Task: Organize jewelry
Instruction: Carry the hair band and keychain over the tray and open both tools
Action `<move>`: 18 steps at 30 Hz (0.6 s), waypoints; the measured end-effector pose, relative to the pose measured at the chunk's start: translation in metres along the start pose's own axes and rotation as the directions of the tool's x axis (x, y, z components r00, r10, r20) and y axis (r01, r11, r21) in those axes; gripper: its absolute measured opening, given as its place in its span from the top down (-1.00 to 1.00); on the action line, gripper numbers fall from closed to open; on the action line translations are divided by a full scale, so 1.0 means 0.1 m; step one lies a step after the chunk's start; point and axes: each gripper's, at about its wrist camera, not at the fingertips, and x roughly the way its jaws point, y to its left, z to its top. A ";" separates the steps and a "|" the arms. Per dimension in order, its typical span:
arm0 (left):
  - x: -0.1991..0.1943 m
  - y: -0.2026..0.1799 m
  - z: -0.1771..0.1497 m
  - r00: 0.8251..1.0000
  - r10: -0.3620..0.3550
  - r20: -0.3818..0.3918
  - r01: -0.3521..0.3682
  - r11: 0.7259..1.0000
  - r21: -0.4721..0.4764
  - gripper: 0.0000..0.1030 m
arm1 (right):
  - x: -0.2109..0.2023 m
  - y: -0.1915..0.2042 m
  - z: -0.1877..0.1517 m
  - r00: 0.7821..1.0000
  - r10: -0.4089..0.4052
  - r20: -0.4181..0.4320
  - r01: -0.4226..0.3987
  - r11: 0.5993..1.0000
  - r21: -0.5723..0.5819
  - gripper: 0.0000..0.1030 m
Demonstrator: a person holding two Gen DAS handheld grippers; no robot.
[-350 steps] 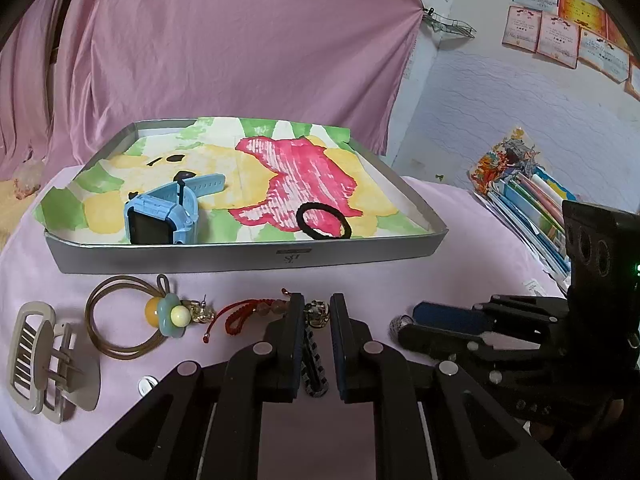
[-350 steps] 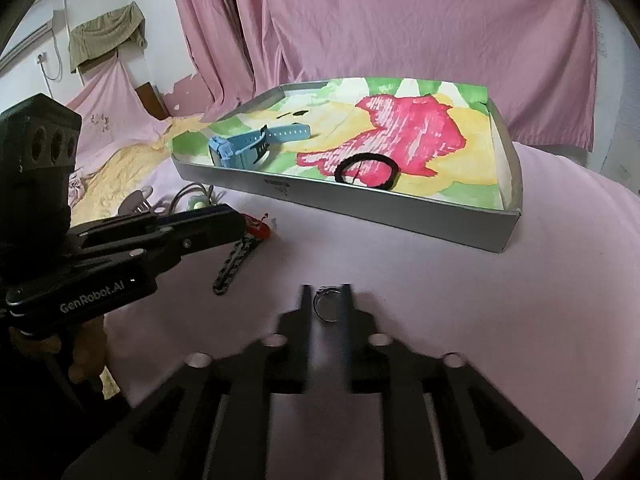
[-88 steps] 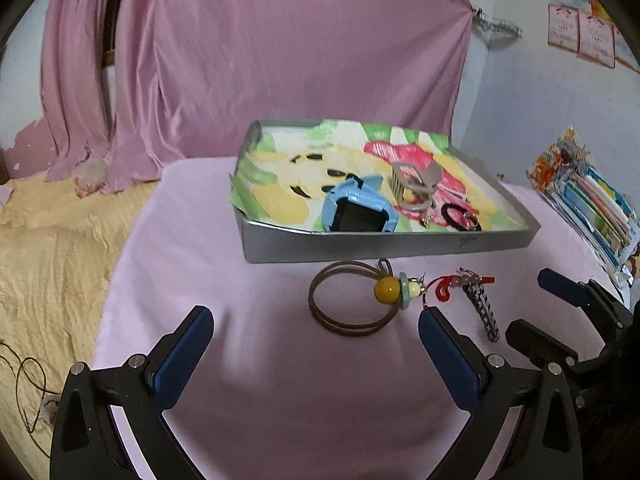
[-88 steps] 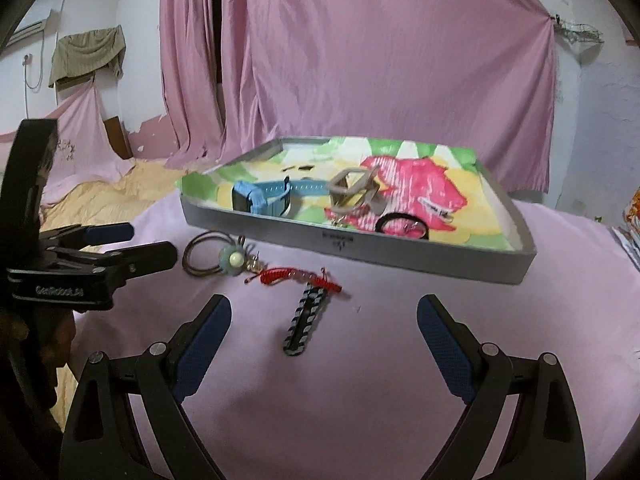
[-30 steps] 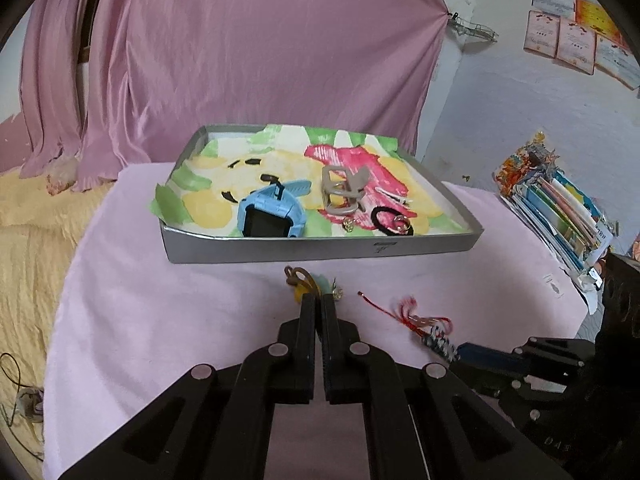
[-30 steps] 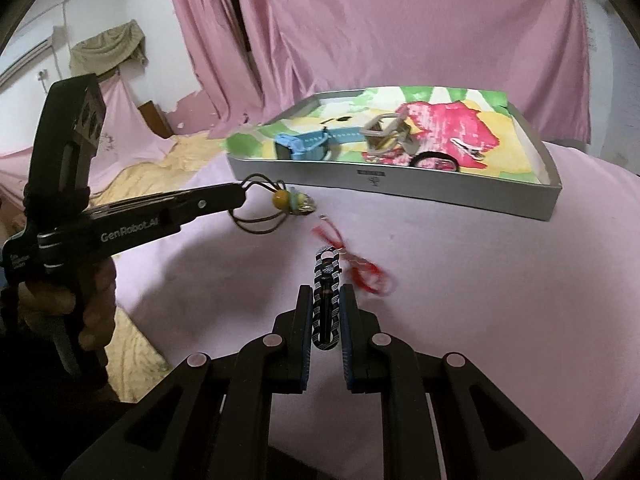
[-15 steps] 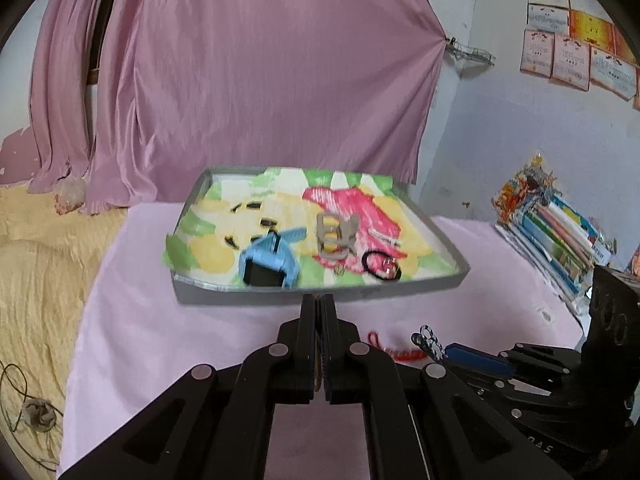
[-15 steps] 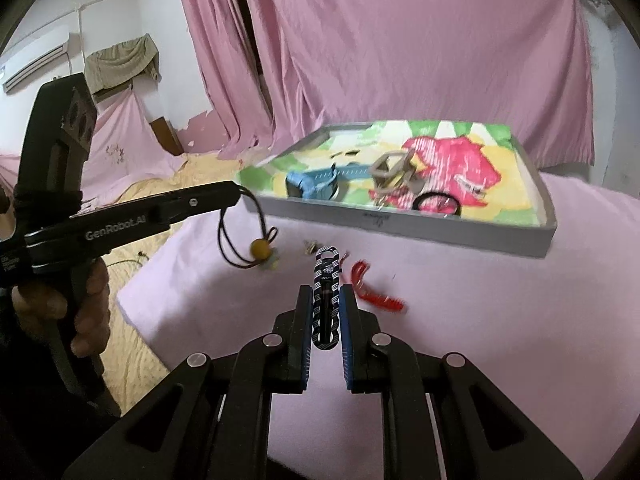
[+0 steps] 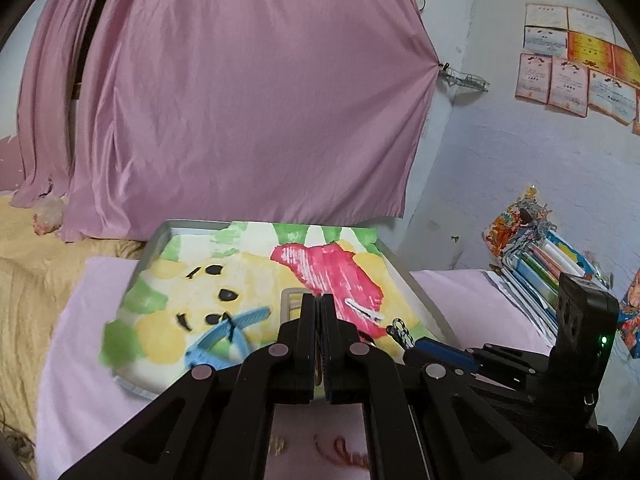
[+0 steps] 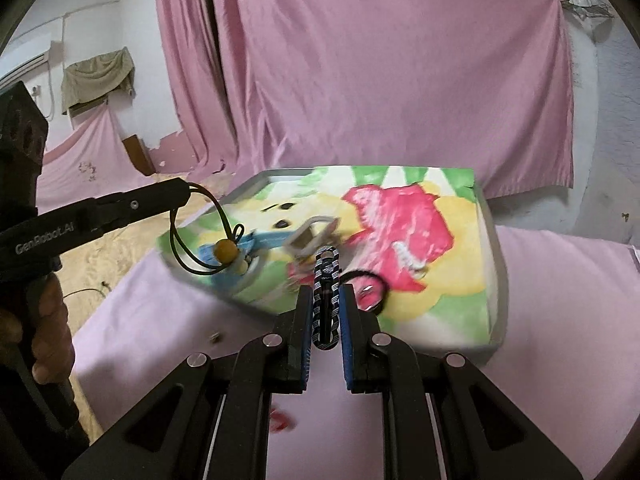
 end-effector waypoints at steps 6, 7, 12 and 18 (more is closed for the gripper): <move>0.42 0.07 0.00 0.999 0.008 -0.054 -0.009 1.000 -0.017 0.94 | 0.39 -0.22 0.11 0.997 -0.012 -0.074 0.015 0.999 0.037 0.77; 0.46 0.07 -0.02 0.998 0.014 -0.064 -0.015 1.000 -0.016 0.94 | 0.43 -0.24 0.11 0.997 -0.010 -0.082 0.014 0.999 0.043 0.77; 0.64 0.13 -0.14 0.991 0.040 -0.127 -0.043 0.999 -0.017 0.94 | 0.62 -0.28 0.10 0.992 -0.008 -0.122 0.014 0.999 0.043 0.77; 0.75 0.17 -0.23 0.978 0.075 -0.196 -0.078 0.997 -0.008 0.94 | 0.74 -0.27 0.10 0.987 -0.003 -0.162 0.009 0.999 0.037 0.77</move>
